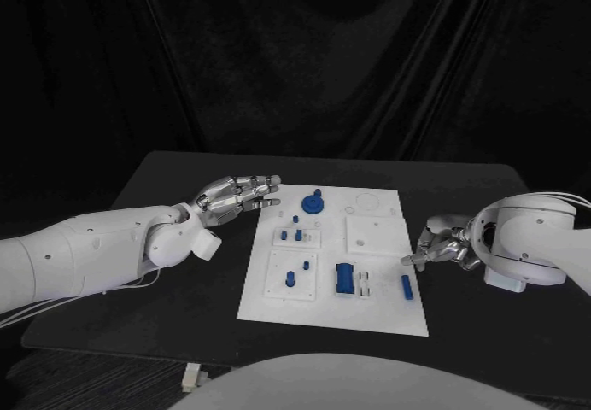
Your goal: Assemble the parts on the task board
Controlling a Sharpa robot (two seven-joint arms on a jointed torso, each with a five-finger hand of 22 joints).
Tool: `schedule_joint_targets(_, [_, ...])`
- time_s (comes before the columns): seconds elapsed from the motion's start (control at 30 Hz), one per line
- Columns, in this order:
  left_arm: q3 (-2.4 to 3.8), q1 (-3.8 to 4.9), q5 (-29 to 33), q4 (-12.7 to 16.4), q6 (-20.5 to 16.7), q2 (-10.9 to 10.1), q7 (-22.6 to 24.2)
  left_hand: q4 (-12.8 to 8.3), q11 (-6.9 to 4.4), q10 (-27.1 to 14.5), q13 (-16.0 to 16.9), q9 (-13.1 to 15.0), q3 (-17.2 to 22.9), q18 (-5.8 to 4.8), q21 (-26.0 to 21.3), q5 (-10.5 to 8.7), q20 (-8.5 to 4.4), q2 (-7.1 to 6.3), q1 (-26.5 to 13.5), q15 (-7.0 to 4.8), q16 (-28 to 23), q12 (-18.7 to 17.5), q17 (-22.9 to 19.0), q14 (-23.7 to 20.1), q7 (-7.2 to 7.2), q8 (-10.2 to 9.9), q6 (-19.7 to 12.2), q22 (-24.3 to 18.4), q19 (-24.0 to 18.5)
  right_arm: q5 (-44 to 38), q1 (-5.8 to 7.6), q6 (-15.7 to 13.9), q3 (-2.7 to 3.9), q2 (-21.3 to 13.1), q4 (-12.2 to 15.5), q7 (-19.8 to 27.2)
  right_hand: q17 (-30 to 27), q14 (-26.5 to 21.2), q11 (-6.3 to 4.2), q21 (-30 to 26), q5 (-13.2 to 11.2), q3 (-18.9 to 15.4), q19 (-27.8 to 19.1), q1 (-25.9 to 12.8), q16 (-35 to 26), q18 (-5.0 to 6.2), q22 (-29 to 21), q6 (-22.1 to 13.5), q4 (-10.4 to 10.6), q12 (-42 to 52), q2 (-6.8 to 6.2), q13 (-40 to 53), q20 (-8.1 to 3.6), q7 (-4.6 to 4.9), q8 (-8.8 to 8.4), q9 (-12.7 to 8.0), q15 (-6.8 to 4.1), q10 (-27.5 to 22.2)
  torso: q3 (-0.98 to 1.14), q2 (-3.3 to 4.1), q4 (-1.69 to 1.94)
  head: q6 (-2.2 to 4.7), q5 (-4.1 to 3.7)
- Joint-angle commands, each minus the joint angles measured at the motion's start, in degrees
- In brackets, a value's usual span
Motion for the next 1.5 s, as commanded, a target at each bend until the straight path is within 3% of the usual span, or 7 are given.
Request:
schedule_joint_targets(0.03, [0.05,-0.07,0.3,0.09,0.12,0.2,0.66,0.04,-0.12,0.4,0.06,-0.03,0.33,0.57,0.28,0.27,0.13,0.0,0.03,-0.02,0.25,0.32,0.07,0.49,0.14,0.37,0.12,0.0,0.34,-4.88,-0.82,0.9,0.02,0.0,0.07,-2.31,7.5,4.46,-0.47,0.0,-0.39,-0.1,0.04,-0.39,-0.31,0.09,9.06,0.78,0.34,0.15,0.16,15.1,-0.5,-0.1,-0.54,-0.23,-0.46,6.06,0.11,0.21,0.1,0.0,-0.33])
schedule_joint_targets(0.53, [0.05,-0.07,0.3,0.06,0.28,0.28,0.56,0.01,-0.08,0.47,0.08,-0.03,0.39,0.58,0.28,0.3,0.13,-0.05,0.03,-0.06,0.28,0.38,0.07,0.52,0.16,0.39,0.13,-0.03,0.35,-5.38,-2.94,-1.3,0.02,1.27,-0.68,-2.14,7.1,4.39,-0.67,-0.18,-0.82,-0.27,-0.01,-0.23,-0.55,0.13,9.01,2.0,0.33,0.15,0.14,15.1,-0.61,-0.34,-0.96,-0.5,-0.61,6.06,0.11,0.21,-0.01,0.0,-0.19])
schedule_joint_targets(0.87, [0.05,-0.08,0.3,-0.01,0.44,0.4,0.53,-0.02,-0.06,0.47,0.07,-0.03,0.5,0.58,0.28,0.35,0.13,-0.08,0.03,-0.07,0.28,0.34,0.06,0.49,0.18,0.39,0.13,-0.1,0.34,-5.4,-4.6,-0.8,0.02,1.91,-1.53,-2.24,6.6,4.3,-0.74,-0.55,-0.03,0.19,-0.13,2.33,-0.86,0.18,8.91,2.37,-1.6,0.15,-0.2,15.1,-0.77,-0.34,-2.59,-1.12,-0.72,6.06,0.1,0.23,0.05,0.0,-0.23])
schedule_joint_targets(0.93, [0.05,-0.09,0.3,-0.04,0.48,0.44,0.52,-0.02,-0.06,0.47,0.07,-0.03,0.5,0.58,0.28,0.35,0.13,-0.08,0.03,-0.07,0.28,0.34,0.06,0.49,0.18,0.39,0.13,-0.1,0.34,-5.4,-4.91,-0.67,0.02,2.06,-1.66,-2.25,6.48,4.27,-0.7,-0.8,1.17,0.63,-0.22,3.58,-0.94,0.22,8.85,2.28,-2.59,0.15,-0.27,15.1,-0.77,-0.3,-3.25,-1.37,-0.71,6.06,0.09,0.22,0.05,0.0,-0.23])
schedule_joint_targets(1.3, [0.05,-0.15,0.3,-0.07,0.6,0.53,0.47,-0.02,-0.06,0.47,0.07,-0.03,0.5,0.58,0.28,0.35,0.13,-0.08,0.03,-0.07,0.28,0.34,0.06,0.49,0.18,0.39,0.13,-0.1,0.34,-5.41,-6.42,-0.82,0.02,3.03,-2.42,-2.1,5.83,4.15,-0.67,-1.53,2.95,2.28,-0.46,8.08,-1.35,0.34,8.66,2.41,-6.63,0.15,-0.9,15.1,-0.74,-0.28,-5.0,-1.95,-0.68,6.06,0.11,0.21,0.03,0.0,-0.07])
schedule_joint_targets(1.47, [0.05,-0.21,0.3,-0.09,0.68,0.54,0.49,-0.06,-0.04,0.48,0.06,-0.04,0.59,0.58,0.27,0.39,0.13,-0.09,0.05,-0.07,0.29,0.33,0.05,0.48,0.2,0.37,0.07,-0.15,0.32,-5.41,-6.68,-2.51,0.02,3.2,-2.41,-1.54,5.44,4.07,-0.46,-2.16,7.48,5.31,-0.64,13.46,-1.61,0.43,8.52,1.87,-11.49,0.15,-0.72,15.1,-0.7,0.03,-6.46,-2.5,-0.57,6.06,0.13,0.21,0.02,0.0,0.2])
schedule_joint_targets(1.5, [0.05,-0.23,0.3,-0.1,0.71,0.54,0.49,-0.06,-0.04,0.48,0.06,-0.04,0.59,0.58,0.27,0.39,0.13,-0.09,0.05,-0.07,0.29,0.33,0.05,0.48,0.2,0.37,0.07,-0.15,0.32,-5.41,-6.71,-2.79,0.02,3.21,-2.39,-1.38,5.41,4.07,-0.42,-2.15,6.94,6.5,-0.63,15.19,-1.63,0.43,8.53,1.93,-13.01,0.15,-0.59,15.1,-0.68,0.1,-6.54,-2.51,-0.57,6.06,0.12,0.21,0.04,0.0,0.25])
